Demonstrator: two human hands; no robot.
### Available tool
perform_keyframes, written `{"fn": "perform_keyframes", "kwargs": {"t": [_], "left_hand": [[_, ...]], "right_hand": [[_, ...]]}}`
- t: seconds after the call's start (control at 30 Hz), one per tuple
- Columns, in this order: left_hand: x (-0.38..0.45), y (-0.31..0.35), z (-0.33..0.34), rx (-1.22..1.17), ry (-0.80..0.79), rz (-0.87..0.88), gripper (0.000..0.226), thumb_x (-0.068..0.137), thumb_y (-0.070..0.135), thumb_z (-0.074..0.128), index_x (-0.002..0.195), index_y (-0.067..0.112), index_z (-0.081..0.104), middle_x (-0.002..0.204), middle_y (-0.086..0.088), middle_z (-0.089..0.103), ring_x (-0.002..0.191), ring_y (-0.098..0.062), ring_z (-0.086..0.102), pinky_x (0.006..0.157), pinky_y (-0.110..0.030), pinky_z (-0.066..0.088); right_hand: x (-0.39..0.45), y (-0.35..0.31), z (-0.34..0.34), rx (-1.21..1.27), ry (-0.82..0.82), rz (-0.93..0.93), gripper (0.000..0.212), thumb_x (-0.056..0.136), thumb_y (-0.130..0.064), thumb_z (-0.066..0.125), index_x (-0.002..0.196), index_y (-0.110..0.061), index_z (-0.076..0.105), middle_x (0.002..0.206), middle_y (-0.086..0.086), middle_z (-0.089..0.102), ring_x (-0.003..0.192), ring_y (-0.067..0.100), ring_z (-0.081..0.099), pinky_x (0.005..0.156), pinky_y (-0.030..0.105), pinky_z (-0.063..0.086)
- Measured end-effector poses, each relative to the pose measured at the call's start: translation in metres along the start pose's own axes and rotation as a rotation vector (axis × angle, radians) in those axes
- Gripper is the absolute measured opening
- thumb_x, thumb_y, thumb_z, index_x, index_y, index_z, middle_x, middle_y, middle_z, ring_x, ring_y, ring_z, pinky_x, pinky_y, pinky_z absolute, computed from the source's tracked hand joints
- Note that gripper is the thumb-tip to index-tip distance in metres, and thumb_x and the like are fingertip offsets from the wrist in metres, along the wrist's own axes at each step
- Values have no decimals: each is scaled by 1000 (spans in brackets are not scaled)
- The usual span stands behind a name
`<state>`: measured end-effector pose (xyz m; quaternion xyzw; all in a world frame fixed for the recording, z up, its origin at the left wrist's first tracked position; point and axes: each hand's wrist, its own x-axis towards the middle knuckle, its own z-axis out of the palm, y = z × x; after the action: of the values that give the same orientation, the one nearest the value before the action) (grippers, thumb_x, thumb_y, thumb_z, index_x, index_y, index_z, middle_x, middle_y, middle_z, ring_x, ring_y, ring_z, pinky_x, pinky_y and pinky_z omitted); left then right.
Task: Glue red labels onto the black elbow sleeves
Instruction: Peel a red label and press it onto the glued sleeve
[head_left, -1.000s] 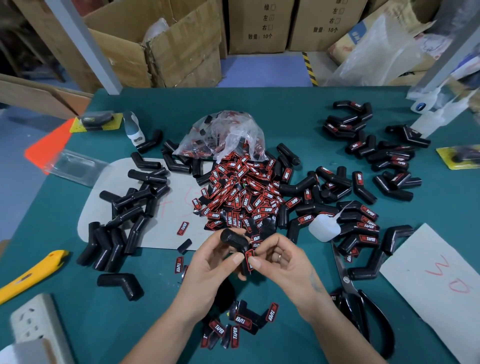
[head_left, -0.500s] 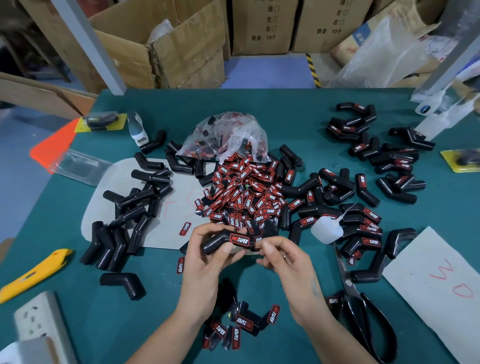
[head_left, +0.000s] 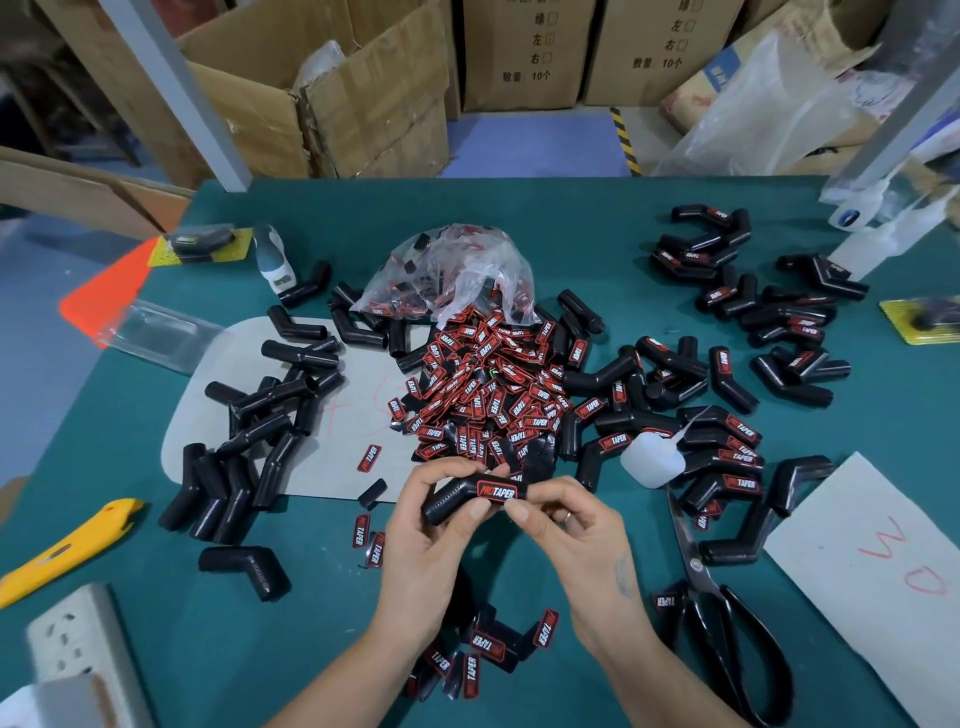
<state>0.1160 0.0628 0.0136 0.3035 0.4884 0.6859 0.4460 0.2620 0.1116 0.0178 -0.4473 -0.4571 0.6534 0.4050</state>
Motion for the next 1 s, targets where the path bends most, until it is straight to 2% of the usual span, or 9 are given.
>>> {"fn": "perform_keyframes", "kwargs": {"t": [0.1,0.17,0.27,0.47,0.67,0.73,0.87,1.0], "left_hand": [[-1,-2,0,17,-1,14,23,96,16,73,117,13,65,122,-15,68,124,-39,68,101,-41,58],[-2,-1,1,0,-8,11,21,96,12,71,116,12,65,121,-14,69,124,-38,68,98,-38,58],[-3,0,2,-7,-11,-5,19,97,9,70,115,14,65,120,-13,70,125,-37,68,97,-37,59],[-4,1,2,10,-6,-19,20,97,5,67,115,13,66,121,-17,70,125,-36,68,98,-39,59],[-5,3,4,-6,4,-38,24,94,19,74,115,12,65,120,-17,70,124,-36,68,99,-41,59],[-4,3,3,-24,-5,-54,26,94,19,74,116,10,65,121,-20,69,125,-37,68,98,-40,59],[-3,4,0,-36,-45,-76,26,95,17,73,118,9,64,124,-20,69,125,-36,67,98,-39,59],[3,9,-7,16,-109,-120,31,93,21,76,122,13,67,120,-16,71,116,-28,70,98,-39,59]], "right_hand": [[-1,2,2,11,23,-14,11,77,-25,85,83,-18,79,89,10,67,84,15,62,81,29,51],[-2,3,4,27,29,-29,9,77,-23,84,81,-18,79,86,4,66,82,13,62,79,24,51],[-2,3,6,38,39,-54,9,76,-21,84,79,-15,77,82,-2,63,78,11,59,75,19,49],[-2,6,6,21,36,-97,14,81,-19,89,76,-17,75,81,-2,61,76,11,56,73,20,47],[-1,9,6,2,42,-132,11,79,-23,85,76,-21,75,80,-5,61,76,10,57,72,20,47],[-1,10,5,-9,41,-140,12,79,-21,86,77,-20,74,81,-5,61,76,11,57,72,20,47],[-2,10,5,-34,45,-177,16,78,-34,85,78,-22,74,82,-4,62,76,12,57,74,21,48],[-1,8,4,-89,41,-227,12,81,-34,83,79,-25,74,83,-3,61,77,14,58,76,23,49]]}}
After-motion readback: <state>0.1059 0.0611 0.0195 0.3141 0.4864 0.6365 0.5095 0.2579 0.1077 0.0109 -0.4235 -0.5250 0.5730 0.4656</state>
